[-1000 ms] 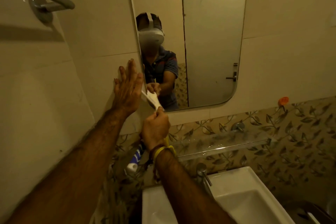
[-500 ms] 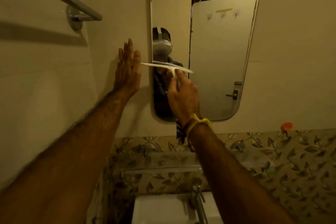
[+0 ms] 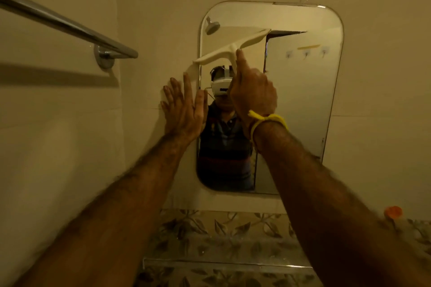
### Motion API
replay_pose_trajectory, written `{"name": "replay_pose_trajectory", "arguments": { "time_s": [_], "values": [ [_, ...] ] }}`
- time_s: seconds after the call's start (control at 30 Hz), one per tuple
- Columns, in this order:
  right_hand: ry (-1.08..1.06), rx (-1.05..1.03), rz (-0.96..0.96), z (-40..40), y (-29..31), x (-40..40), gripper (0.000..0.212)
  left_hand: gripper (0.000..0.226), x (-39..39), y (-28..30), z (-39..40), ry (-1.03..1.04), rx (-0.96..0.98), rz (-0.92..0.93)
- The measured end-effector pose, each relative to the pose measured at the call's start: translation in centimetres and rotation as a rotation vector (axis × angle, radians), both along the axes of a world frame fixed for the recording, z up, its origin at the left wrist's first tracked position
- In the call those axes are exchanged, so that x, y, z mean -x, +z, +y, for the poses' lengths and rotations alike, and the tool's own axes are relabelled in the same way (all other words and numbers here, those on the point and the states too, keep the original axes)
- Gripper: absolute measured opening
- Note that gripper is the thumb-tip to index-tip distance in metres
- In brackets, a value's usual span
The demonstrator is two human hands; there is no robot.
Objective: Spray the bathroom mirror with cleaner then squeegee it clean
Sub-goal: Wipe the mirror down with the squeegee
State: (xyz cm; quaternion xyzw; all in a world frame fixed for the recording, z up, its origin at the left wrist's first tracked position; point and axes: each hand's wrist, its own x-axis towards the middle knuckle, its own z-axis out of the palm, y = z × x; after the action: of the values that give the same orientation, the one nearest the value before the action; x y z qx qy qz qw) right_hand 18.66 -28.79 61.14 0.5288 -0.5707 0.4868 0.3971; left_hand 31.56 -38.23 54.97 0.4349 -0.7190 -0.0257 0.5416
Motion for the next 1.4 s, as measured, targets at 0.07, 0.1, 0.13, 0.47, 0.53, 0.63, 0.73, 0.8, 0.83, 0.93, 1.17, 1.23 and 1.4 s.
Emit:
{"name": "replay_pose_trajectory", "arguments": {
  "time_s": [0.07,0.1,0.13,0.47,0.53,0.63,0.73,0.8,0.83,0.93,1.17,1.23,1.4],
  "values": [
    [0.012,0.011,0.008,0.3,-3.7,1.1,0.055,0.083,0.3,-0.7,-0.3,0.023,0.038,0.01],
    [0.017,-0.012,0.009,0.7,-6.0,1.9,0.055,0.085,0.4,-1.0,-0.5,0.031,0.059,0.014],
    [0.013,-0.048,0.0,1.2,-8.6,2.9,0.055,0.086,0.5,-1.3,-0.7,0.04,0.082,0.012],
    [0.014,-0.178,-0.231,7.0,-21.0,6.8,0.058,0.084,2.9,-1.8,-0.4,0.215,0.045,-0.051],
    [0.069,-0.074,-0.232,6.4,-15.9,6.2,0.053,0.091,3.2,-1.4,-0.1,0.167,-0.004,-0.02],
    [0.009,0.022,-0.132,4.6,-7.2,5.4,0.05,0.095,3.4,-0.5,0.0,0.139,-0.04,0.028],
    [-0.036,0.11,-0.136,2.8,1.0,5.3,0.048,0.093,4.0,0.6,0.4,0.156,-0.08,0.064],
    [-0.058,0.128,-0.143,2.2,4.0,5.7,0.048,0.093,4.3,1.0,0.6,0.173,-0.097,0.072],
    [-0.072,0.126,-0.143,2.0,4.5,5.9,0.05,0.093,4.4,1.0,0.6,0.178,-0.099,0.072],
    [-0.091,0.141,-0.188,1.9,2.7,6.3,0.051,0.092,4.5,0.0,0.7,0.188,-0.069,0.05],
    [-0.022,0.057,-0.302,3.2,-12.4,4.8,0.056,0.082,3.7,-4.8,0.9,0.139,0.099,-0.056],
    [-0.013,-0.047,-0.341,4.1,-18.0,3.7,0.054,0.081,3.5,-6.7,1.0,0.133,0.113,-0.12],
    [-0.121,-0.341,-0.406,6.2,-28.3,1.0,0.064,0.078,3.1,-11.3,2.0,0.137,0.074,-0.249]
  ]
}}
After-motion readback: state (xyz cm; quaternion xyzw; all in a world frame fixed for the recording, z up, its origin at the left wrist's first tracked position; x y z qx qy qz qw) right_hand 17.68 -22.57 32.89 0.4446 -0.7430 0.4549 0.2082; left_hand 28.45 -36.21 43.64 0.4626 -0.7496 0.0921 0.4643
